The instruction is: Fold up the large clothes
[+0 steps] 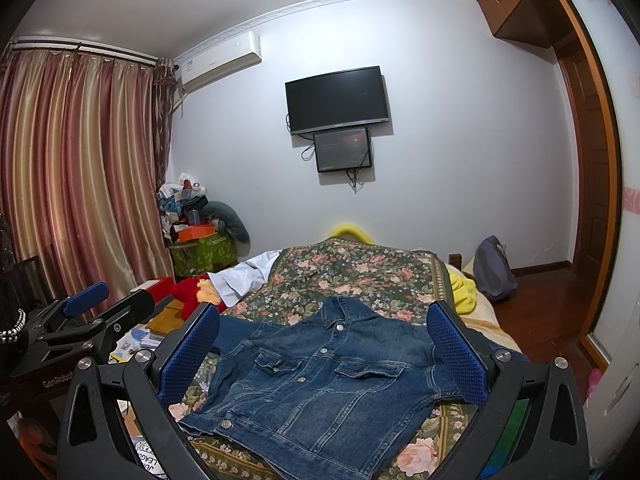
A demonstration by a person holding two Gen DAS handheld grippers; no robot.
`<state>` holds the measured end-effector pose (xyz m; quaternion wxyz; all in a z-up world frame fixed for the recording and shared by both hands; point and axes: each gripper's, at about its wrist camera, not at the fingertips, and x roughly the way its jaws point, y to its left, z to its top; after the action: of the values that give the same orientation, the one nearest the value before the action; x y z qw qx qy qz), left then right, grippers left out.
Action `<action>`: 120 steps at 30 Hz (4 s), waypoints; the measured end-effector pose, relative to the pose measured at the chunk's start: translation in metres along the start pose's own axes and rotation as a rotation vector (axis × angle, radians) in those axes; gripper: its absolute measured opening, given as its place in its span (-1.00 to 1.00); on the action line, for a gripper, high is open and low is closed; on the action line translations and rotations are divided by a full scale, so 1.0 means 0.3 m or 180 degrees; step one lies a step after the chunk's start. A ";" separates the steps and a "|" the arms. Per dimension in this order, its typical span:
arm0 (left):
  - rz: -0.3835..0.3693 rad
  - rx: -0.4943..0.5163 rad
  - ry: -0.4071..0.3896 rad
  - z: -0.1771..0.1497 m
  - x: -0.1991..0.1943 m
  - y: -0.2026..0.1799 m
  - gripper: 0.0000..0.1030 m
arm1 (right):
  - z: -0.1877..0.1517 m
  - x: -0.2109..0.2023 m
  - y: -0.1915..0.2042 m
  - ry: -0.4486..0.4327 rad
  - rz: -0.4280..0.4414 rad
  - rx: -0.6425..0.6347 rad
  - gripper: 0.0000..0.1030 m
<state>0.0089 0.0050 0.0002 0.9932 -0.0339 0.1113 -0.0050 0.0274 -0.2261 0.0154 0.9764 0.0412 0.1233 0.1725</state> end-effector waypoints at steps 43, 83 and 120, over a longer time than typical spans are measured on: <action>0.0354 -0.0216 0.0209 -0.004 0.226 0.204 1.00 | 0.009 0.248 -0.012 0.0367 -0.0099 -0.0069 1.00; 0.1412 -0.1562 0.2280 -0.508 1.263 1.178 -0.46 | -0.475 1.728 -0.103 0.3160 0.0422 -0.0092 1.00; 0.0292 -0.1324 0.2551 -0.508 1.133 0.721 0.30 | -0.221 1.342 -0.355 0.2630 0.0403 0.0210 1.00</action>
<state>0.3071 0.2048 -0.2378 0.8430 -0.2232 0.4870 0.0487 0.4118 -0.1837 -0.1530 0.8304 0.0074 0.5073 0.2301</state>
